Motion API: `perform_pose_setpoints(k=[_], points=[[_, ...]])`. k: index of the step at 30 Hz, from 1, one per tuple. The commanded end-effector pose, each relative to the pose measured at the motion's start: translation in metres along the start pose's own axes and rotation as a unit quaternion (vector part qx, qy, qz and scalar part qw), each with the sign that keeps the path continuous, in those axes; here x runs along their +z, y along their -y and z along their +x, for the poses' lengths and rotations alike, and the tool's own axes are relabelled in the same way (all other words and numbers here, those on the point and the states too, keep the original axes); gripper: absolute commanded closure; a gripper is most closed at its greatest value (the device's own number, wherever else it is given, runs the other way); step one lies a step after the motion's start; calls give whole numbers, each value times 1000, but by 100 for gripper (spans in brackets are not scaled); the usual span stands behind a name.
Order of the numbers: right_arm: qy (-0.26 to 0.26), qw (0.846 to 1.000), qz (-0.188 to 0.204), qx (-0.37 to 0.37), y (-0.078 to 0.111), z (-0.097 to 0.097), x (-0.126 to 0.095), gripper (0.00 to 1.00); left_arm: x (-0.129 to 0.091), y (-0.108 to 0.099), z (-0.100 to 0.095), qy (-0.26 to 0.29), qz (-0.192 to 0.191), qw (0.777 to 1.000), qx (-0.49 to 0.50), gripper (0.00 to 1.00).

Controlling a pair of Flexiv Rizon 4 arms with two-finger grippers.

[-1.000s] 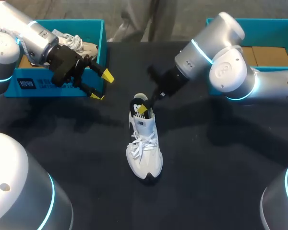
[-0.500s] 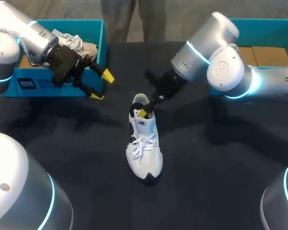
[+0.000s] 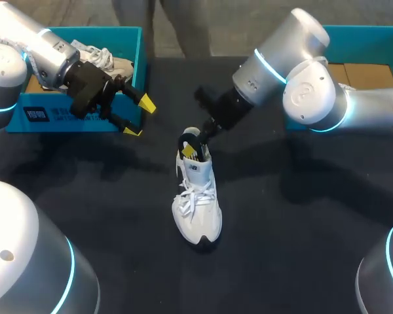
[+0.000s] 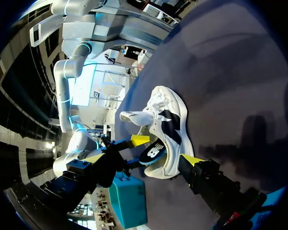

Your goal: Take the shoe out of the shoebox, open the shoe tongue, remove and reinsert the insole, then place the shoe into the shoebox

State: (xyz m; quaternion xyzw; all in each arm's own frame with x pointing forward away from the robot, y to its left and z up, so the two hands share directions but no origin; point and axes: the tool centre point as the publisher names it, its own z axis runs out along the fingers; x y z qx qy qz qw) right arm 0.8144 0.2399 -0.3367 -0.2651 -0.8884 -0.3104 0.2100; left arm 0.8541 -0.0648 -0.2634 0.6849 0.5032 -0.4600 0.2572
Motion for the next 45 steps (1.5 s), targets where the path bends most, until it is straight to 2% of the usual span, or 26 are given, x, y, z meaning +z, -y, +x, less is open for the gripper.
perform_pose_setpoints(k=[1, 10, 13, 16, 31, 36, 38, 40, 43, 45], points=[[5, 1000, -1, 0, -1, 1, -3, 53, 1, 0, 0, 0, 0, 1000, 1, 0], [15, 1000, -4, -1, -8, -7, -4, 54, 1, 0, 0, 0, 0, 1000, 1, 0], [18, 1000, -4, 3, -8, -9, -1, 60, 1, 0, 0, 0, 0, 1000, 1, 0], [23, 1000, -3, 10, -6, -12, 2, 100, 1, 0, 0, 0, 0, 1000, 1, 0], [21, 999, 37, 29, 18, -8, 18, 100, 1, 0, 0, 0, 0, 1000, 1, 0], [21, 998, 42, 32, 20, -8, 19, 100, 1, 0, 0, 0, 0, 1000, 1, 0], [23, 999, 38, 31, 18, -8, 16, 66, 1, 0, 0, 0, 0, 1000, 1, 0], [27, 999, 34, 28, 16, -7, 13, 54, 1, 0, 0, 0, 0, 1000, 1, 0], [31, 999, 32, 25, 13, -7, 10, 47, 1, 0, 0, 0, 0, 1000, 1, 0], [34, 999, 30, 22, 11, -6, 8, 32, 1, 0, 0, 0, 0, 1000, 1, 0]])
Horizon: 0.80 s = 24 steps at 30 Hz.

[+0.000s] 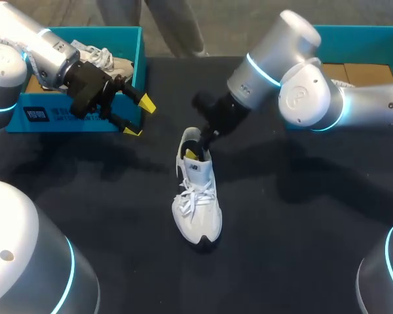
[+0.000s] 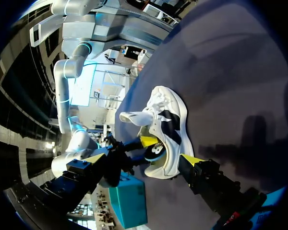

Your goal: Take the shoe out of the shoebox, open the shoe tongue, remove and reinsert the insole, then place the shoe into the shoebox

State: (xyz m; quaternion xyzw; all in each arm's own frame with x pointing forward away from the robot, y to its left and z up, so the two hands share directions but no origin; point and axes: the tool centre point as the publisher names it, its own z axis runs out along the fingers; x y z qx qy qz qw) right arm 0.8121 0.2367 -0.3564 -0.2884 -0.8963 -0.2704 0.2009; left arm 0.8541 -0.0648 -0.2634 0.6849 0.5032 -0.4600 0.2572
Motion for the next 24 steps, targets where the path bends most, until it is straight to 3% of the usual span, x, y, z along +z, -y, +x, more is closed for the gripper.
perform_pose_setpoints(k=[1, 7, 24], points=[[8, 1000, -1, -3, -2, 4, -5, 31, 1, 0, 0, 0, 0, 1000, 1, 0], [20, 1000, -5, -13, -7, 11, -12, 15, 1, 0, 0, 0, 0, 1000, 1, 0], [31, 999, -32, -15, -12, 14, -23, 15, 1, 0, 0, 0, 0, 1000, 1, 0]])
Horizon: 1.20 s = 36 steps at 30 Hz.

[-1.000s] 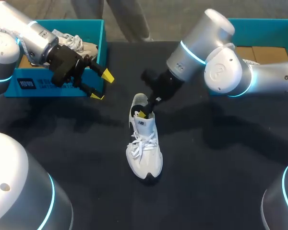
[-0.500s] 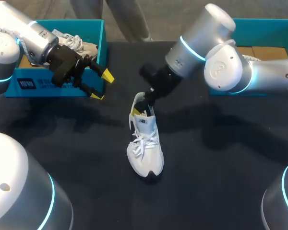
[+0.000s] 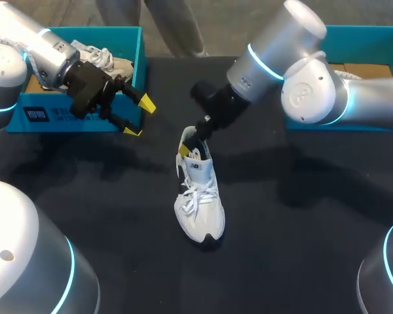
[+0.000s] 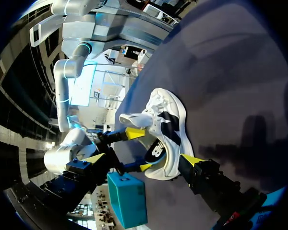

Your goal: Take the shoe out of the shoebox, open the shoe tongue, remove and reinsert the insole, then place the shoe into the shoebox

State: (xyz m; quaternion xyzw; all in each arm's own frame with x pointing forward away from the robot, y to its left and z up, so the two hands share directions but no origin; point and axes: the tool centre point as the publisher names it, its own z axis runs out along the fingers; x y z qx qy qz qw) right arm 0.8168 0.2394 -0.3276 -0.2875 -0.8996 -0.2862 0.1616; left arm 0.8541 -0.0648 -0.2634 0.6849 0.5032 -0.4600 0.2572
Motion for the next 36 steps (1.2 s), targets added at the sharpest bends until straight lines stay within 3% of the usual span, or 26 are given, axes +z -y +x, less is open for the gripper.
perform_pose_setpoints(k=[1, 12, 25, 28, 30, 32, 34, 35, 36], points=[[-1, 1000, -7, 1, 3, 1, -2, 15, 1, 0, 0, 0, 0, 1000, 1, 0], [7, 1000, -18, 0, 1, -1, -12, 12, 1, 0, 0, 0, 0, 1000, 1, 0], [19, 999, -28, 12, 4, -2, -27, 9, -27, 4, -14, -62, 21, 998, 1, 0], [27, 999, -34, 26, 4, -1, -33, 16, -30, 5, -14, -69, 27, 997, 3, 0], [30, 998, -39, 42, 4, -1, -37, 29, -31, 6, -15, -74, 32, 997, 4, 0], [31, 996, -45, 65, 5, 0, -39, 64, -33, 6, -16, -82, 43, 996, 6, 0], [36, 994, -50, 89, 6, 0, -40, 81, -36, 7, -17, -86, 52, 995, 6, 0], [37, 993, -54, 97, 7, -1, -40, 98, -37, 8, -17, -91, 57, 994, 6, 0], [37, 992, -60, 107, 7, -1, -41, 100, -39, 8, -18, -96, 60, 994, 8, 0]])
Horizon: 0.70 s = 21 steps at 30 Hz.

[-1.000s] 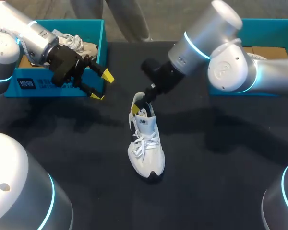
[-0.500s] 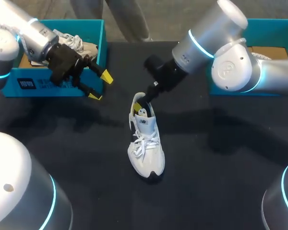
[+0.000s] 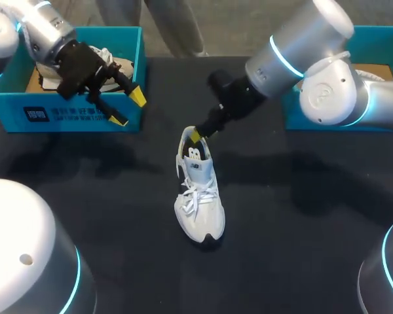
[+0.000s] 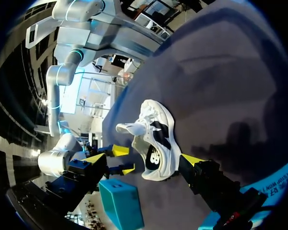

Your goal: Take the shoe out of the shoebox, open the shoe tongue, remove and reinsert the insole, then place the shoe into the shoebox

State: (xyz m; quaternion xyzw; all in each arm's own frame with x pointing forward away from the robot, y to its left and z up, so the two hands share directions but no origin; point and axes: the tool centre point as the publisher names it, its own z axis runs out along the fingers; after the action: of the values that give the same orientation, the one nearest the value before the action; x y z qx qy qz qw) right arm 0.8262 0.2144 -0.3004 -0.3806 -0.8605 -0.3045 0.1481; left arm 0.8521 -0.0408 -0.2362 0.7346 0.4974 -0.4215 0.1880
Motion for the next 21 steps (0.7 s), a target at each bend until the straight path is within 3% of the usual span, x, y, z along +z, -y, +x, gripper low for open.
perform_pose_setpoints(k=[1, 4, 21], points=[[16, 999, -14, 30, 8, 3, -5, 100, -11, -4, -3, -19, 20, 1000, 1, 0], [22, 998, -33, 50, 10, 3, -7, 100, -18, -1, -3, -27, 26, 999, 2, 0], [22, 998, -33, 50, 10, 3, -7, 100, -57, 7, 9, -85, 47, 995, -15, 0]])
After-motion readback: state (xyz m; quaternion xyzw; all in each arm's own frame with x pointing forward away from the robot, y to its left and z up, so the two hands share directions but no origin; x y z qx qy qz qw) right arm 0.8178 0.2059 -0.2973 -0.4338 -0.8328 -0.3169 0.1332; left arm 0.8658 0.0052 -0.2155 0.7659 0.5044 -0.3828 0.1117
